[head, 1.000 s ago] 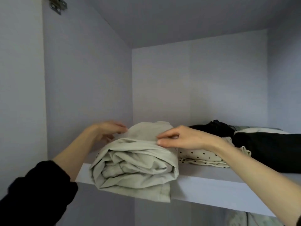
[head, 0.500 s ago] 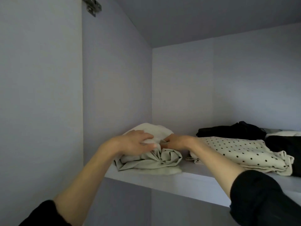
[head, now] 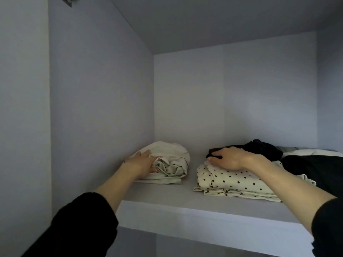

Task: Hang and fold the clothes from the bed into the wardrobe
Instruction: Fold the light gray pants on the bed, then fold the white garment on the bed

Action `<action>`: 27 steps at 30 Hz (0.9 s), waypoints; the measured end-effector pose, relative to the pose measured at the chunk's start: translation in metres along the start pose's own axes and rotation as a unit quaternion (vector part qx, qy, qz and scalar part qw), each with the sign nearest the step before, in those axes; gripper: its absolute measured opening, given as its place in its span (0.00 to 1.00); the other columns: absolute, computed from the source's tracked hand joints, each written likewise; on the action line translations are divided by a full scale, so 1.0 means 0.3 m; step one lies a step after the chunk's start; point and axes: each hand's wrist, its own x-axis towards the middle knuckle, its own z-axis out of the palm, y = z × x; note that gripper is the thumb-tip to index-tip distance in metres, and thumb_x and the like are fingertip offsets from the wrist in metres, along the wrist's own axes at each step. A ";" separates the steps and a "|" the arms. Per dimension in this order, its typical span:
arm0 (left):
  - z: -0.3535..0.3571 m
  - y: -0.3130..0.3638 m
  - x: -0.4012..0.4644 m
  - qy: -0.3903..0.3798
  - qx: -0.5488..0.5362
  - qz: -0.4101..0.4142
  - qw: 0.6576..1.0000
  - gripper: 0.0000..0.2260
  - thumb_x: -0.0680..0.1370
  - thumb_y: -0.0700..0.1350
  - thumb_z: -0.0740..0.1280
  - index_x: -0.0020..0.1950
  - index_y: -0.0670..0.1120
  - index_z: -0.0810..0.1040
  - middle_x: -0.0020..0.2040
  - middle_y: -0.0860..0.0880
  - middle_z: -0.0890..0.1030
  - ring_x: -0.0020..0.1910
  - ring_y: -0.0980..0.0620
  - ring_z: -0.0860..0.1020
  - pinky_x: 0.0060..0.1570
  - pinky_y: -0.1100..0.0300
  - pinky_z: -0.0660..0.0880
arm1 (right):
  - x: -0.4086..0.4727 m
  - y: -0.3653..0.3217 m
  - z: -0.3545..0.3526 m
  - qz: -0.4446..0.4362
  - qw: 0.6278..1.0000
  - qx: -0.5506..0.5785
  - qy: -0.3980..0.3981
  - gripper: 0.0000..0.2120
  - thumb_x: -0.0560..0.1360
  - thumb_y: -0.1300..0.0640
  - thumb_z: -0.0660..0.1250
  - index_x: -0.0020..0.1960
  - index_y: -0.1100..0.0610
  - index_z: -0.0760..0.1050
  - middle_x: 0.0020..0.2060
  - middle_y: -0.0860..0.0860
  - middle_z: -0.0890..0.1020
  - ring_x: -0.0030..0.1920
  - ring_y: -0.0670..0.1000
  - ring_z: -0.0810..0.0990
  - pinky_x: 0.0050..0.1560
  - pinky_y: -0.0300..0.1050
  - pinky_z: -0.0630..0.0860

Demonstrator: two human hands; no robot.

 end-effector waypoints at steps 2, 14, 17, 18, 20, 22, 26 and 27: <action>-0.022 0.046 0.062 -0.010 0.015 -0.001 1.000 0.27 0.80 0.59 0.54 0.77 0.57 0.49 0.78 0.44 0.49 0.74 0.41 0.56 0.72 0.47 0.57 | 0.020 0.068 0.032 0.047 0.998 -0.023 -0.017 0.30 0.78 0.33 0.43 0.76 0.45 0.53 0.76 0.48 0.56 0.76 0.54 0.52 0.74 0.60 0.49; 0.065 0.045 0.365 -0.031 -0.030 -0.020 0.999 0.27 0.83 0.53 0.52 0.78 0.53 0.43 0.78 0.47 0.41 0.76 0.41 0.44 0.73 0.43 0.50 | 0.076 0.141 0.122 0.079 0.994 0.044 -0.054 0.32 0.76 0.31 0.39 0.77 0.42 0.44 0.77 0.46 0.42 0.76 0.52 0.39 0.73 0.63 0.38; 0.059 0.061 0.331 -0.024 -0.061 -0.023 0.998 0.28 0.82 0.51 0.53 0.77 0.55 0.40 0.78 0.44 0.40 0.76 0.40 0.44 0.74 0.45 0.49 | 0.071 0.138 0.124 0.085 0.994 0.047 -0.057 0.32 0.76 0.31 0.40 0.77 0.43 0.45 0.77 0.46 0.43 0.76 0.52 0.40 0.73 0.63 0.39; 0.048 0.070 0.305 -0.015 -0.084 -0.021 0.996 0.28 0.82 0.50 0.53 0.77 0.53 0.41 0.78 0.43 0.42 0.76 0.41 0.46 0.74 0.48 0.49 | 0.066 0.138 0.122 0.086 0.994 0.046 -0.055 0.32 0.76 0.31 0.40 0.77 0.43 0.45 0.77 0.47 0.43 0.76 0.52 0.40 0.73 0.63 0.39; 0.024 0.094 0.220 0.048 -0.152 -0.006 0.987 0.27 0.82 0.48 0.54 0.78 0.49 0.45 0.78 0.43 0.51 0.76 0.44 0.54 0.72 0.55 0.55 | 0.054 0.124 0.104 0.089 0.993 0.046 -0.059 0.32 0.77 0.32 0.41 0.77 0.45 0.47 0.77 0.48 0.45 0.77 0.53 0.41 0.73 0.64 0.40; 0.006 0.120 0.112 0.150 -0.229 0.006 0.962 0.25 0.81 0.49 0.57 0.77 0.48 0.54 0.74 0.44 0.64 0.72 0.45 0.65 0.69 0.56 0.63 | 0.032 0.085 0.076 0.069 0.995 0.035 -0.064 0.29 0.80 0.37 0.42 0.77 0.49 0.50 0.77 0.50 0.48 0.77 0.54 0.43 0.73 0.64 0.43; -0.033 0.152 -0.165 0.279 -0.315 0.027 0.907 0.20 0.80 0.46 0.61 0.72 0.47 0.65 0.66 0.44 0.75 0.65 0.46 0.73 0.63 0.57 0.69 | -0.045 -0.067 0.011 -0.082 0.991 0.083 0.073 0.21 0.82 0.49 0.49 0.73 0.52 0.61 0.72 0.52 0.65 0.71 0.55 0.63 0.70 0.54 0.60; -0.059 0.168 -0.208 0.305 -0.325 0.027 0.895 0.19 0.80 0.45 0.61 0.71 0.46 0.66 0.64 0.43 0.76 0.64 0.46 0.74 0.62 0.59 0.69 | -0.066 -0.097 -0.009 -0.113 0.979 0.124 0.120 0.20 0.82 0.50 0.51 0.73 0.52 0.62 0.71 0.52 0.68 0.69 0.55 0.67 0.68 0.50 0.64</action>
